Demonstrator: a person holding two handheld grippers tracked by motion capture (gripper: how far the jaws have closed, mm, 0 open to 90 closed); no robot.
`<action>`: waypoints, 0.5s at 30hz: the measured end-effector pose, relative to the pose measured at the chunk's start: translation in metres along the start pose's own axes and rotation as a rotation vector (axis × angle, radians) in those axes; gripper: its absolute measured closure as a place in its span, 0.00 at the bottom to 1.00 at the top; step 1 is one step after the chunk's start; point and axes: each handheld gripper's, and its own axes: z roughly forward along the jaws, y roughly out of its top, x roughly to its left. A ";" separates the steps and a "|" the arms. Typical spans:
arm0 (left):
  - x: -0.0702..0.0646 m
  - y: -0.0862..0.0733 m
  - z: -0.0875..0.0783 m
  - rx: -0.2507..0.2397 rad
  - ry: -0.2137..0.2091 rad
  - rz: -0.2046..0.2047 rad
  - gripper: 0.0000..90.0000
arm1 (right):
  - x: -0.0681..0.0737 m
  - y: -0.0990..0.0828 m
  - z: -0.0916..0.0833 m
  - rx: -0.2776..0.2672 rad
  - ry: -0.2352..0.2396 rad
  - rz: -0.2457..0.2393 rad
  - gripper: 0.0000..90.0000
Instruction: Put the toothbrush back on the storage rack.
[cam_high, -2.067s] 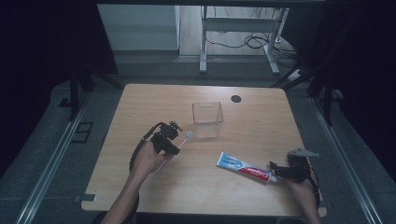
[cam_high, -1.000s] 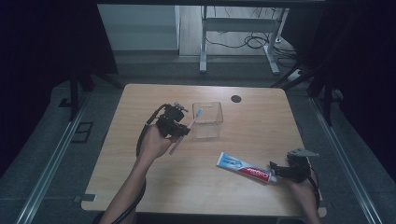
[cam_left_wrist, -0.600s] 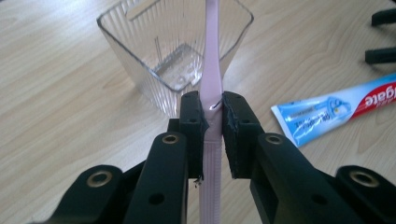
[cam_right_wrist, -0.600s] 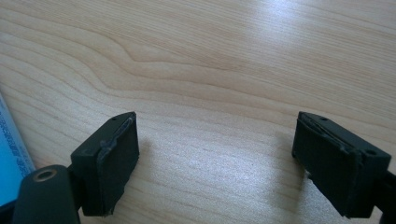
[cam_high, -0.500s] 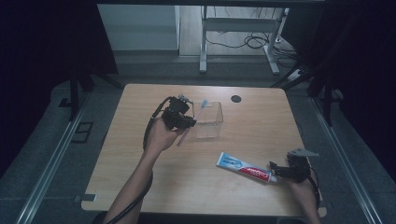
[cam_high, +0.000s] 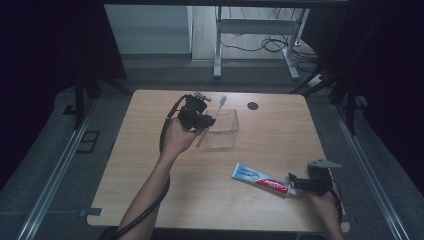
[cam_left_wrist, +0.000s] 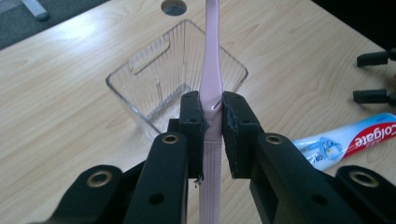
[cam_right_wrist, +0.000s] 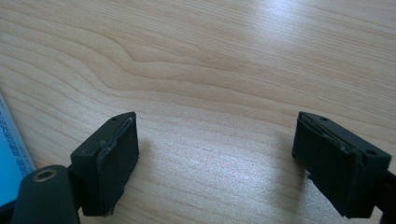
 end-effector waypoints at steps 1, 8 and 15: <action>-0.001 0.004 0.001 -0.010 0.007 0.004 0.88 | 0.000 0.000 0.000 0.000 0.000 0.000 0.16; -0.002 0.016 0.004 -0.040 0.014 0.018 0.88 | 0.000 0.000 0.000 0.000 0.001 -0.001 0.16; -0.001 0.025 0.010 -0.077 0.030 0.016 0.88 | 0.000 0.000 0.000 0.001 0.002 -0.002 0.15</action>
